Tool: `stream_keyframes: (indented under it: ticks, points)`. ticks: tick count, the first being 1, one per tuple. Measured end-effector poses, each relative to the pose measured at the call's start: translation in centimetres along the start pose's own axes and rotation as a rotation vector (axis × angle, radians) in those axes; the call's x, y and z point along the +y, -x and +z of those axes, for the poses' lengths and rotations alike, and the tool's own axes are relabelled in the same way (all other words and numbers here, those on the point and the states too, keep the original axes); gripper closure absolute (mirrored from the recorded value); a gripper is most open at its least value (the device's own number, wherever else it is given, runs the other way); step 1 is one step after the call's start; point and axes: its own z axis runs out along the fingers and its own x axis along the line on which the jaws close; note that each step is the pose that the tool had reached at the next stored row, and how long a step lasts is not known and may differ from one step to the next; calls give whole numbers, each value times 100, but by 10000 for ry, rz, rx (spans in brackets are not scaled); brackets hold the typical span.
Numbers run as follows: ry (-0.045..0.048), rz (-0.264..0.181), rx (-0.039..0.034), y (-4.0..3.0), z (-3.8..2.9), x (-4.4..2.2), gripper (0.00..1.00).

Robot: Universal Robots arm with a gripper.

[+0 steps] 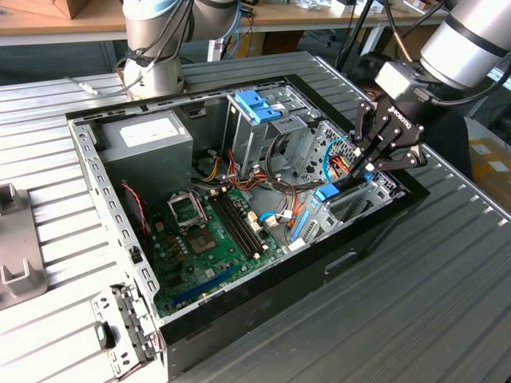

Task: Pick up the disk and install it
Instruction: 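Insert the first disk wire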

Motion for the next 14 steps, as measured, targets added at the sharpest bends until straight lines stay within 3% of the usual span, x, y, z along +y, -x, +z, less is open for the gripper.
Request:
stream_keyframes:
  ticks: [14]
  points:
    - [4,-12,-26,-1,2,0,83]
